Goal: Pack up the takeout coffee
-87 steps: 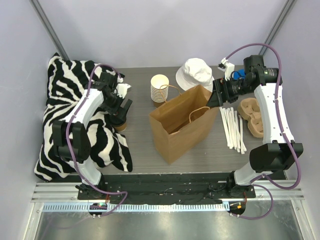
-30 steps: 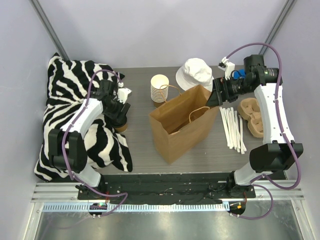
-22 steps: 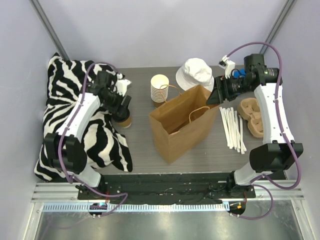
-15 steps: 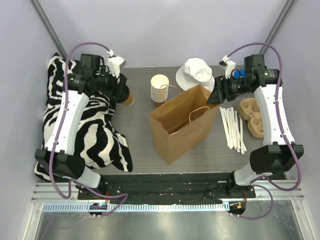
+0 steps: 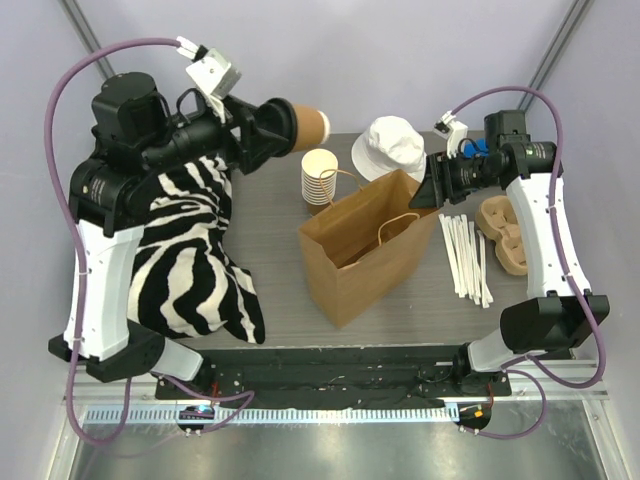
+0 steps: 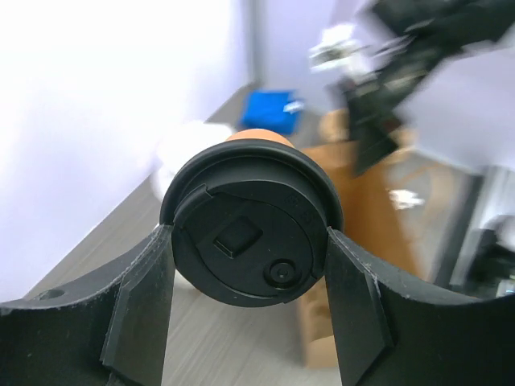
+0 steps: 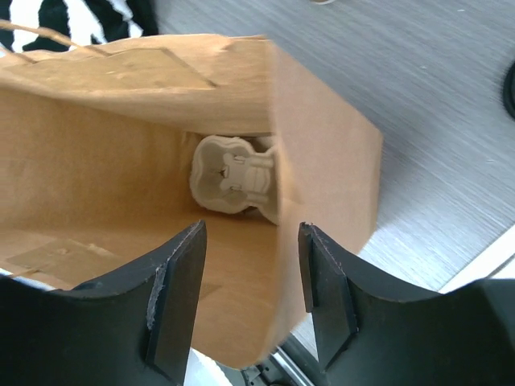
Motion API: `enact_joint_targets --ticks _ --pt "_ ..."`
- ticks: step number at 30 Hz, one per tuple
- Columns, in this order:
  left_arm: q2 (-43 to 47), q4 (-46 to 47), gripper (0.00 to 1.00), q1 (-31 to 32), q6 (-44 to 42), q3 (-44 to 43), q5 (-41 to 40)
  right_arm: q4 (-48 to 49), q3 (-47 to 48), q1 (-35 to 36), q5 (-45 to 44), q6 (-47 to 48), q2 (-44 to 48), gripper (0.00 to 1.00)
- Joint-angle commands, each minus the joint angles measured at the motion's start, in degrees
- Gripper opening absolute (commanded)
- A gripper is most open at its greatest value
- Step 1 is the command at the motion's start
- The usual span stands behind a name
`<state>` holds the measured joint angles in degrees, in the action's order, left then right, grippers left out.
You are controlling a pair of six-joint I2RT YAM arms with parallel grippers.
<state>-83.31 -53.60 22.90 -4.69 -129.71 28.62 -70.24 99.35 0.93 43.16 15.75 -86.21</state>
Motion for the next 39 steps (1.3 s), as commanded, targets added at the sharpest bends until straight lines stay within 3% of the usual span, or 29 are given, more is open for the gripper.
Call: enact_joint_targets --ticks 1,5,8,11,19,24,26,29,31,35,39 --pt "-1.06 4.57 0.06 10.13 4.42 -1.78 1.00 2.56 -0.21 1.18 1.23 -1.68 2.81 0.57" --pt "-4.22 1.14 0.05 20.23 0.39 -0.99 -3.65 2.91 0.23 1.27 1.05 -2.39 2.98 0.57" --pt "-5.98 0.34 0.04 24.02 -1.55 1.56 -7.17 3.00 0.23 1.36 1.14 -2.56 3.33 0.54" --pt "-8.00 -0.71 0.04 26.31 -2.95 4.54 -10.77 3.09 -0.73 1.36 1.66 -2.65 3.95 0.49" --pt "-13.19 -2.91 0.00 29.49 -5.33 7.71 -20.43 2.30 -5.12 1.62 3.07 -1.95 7.37 0.48" --pt "-12.59 -3.00 0.00 30.19 -7.70 13.85 -21.59 -0.24 -9.77 1.53 6.14 -2.48 11.93 0.47" --pt "-11.27 -3.35 0.00 30.19 -10.50 15.97 -18.61 -3.39 -11.71 1.62 8.60 -2.21 13.87 0.47" --pt "-7.32 -1.60 0.00 30.19 -12.79 21.77 -16.50 -9.54 -13.57 1.53 14.40 0.50 16.34 0.53" --pt "-5.56 -0.89 0.00 30.19 -13.59 24.41 -16.14 -10.18 -11.56 1.53 12.85 0.69 15.82 0.64" --pt "-4.58 -2.12 0.00 30.19 -15.44 25.56 -11.24 -5.36 -4.27 1.53 5.99 0.25 11.78 0.76" --pt "-4.32 -2.21 0.00 30.19 -15.87 26.44 -9.99 -0.26 2.60 1.53 5.27 0.33 8.08 0.80"
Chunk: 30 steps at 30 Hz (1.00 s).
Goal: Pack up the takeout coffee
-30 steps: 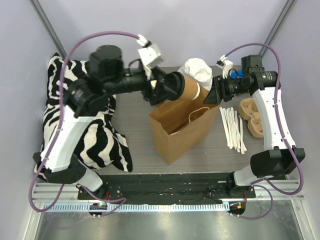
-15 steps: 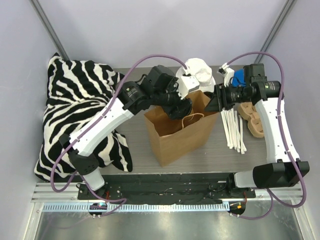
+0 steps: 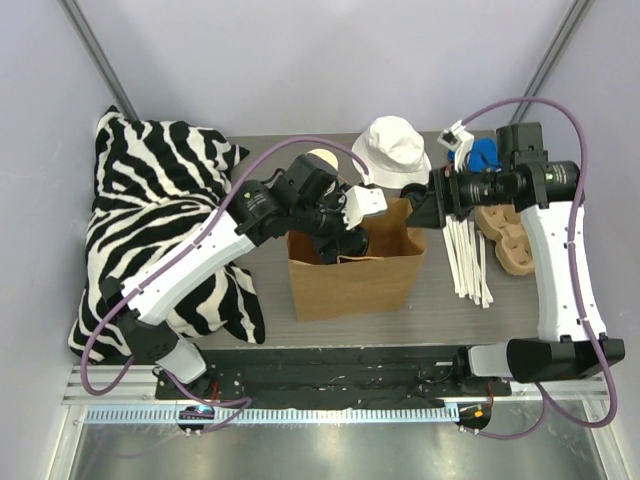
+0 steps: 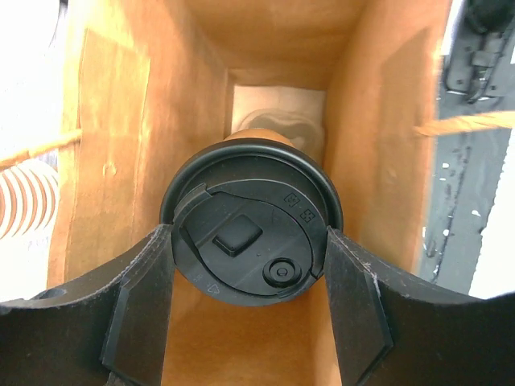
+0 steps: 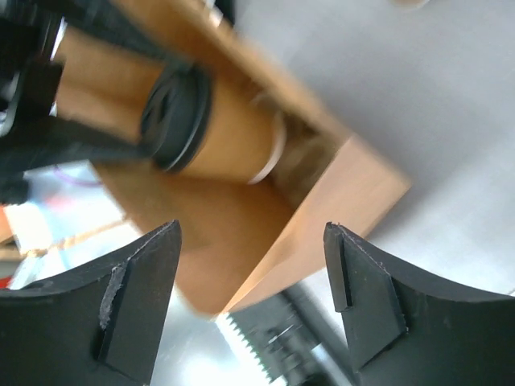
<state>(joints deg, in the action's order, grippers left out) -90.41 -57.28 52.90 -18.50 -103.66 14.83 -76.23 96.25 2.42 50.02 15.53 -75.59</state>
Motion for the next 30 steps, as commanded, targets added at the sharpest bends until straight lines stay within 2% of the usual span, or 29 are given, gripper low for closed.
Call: enact_joint_targets --ticks 1,5,11,15,24,26,29,30 --pt "2.87 1.55 0.00 0.18 -2.33 0.91 3.98 8.61 5.79 0.05 -0.63 0.55 -2.80 0.80" --pt "2.79 1.91 0.00 0.18 -2.94 1.88 4.15 14.69 5.09 2.50 1.31 -0.33 -4.12 0.86" --pt "2.43 1.99 0.00 0.18 -2.94 2.93 5.30 22.25 2.20 12.51 -6.58 1.43 -4.39 0.86" --pt "2.78 2.17 0.00 0.27 -2.51 4.16 5.47 26.56 1.05 14.72 -6.95 0.47 -6.31 0.86" --pt "4.72 4.10 0.00 -0.08 0.48 8.46 5.12 28.85 -3.16 21.13 -7.47 0.29 -8.43 0.78" --pt "4.98 4.10 0.00 -0.78 0.75 8.82 4.86 29.03 -4.84 22.19 -8.44 0.20 -8.34 0.72" --pt "6.03 4.89 0.00 -1.84 2.24 9.17 2.68 29.73 -5.81 22.90 -10.64 -1.54 -7.90 0.43" --pt "6.30 5.68 0.00 -1.84 2.76 9.44 1.27 30.17 -5.81 22.98 -11.34 -2.95 -7.64 0.24"
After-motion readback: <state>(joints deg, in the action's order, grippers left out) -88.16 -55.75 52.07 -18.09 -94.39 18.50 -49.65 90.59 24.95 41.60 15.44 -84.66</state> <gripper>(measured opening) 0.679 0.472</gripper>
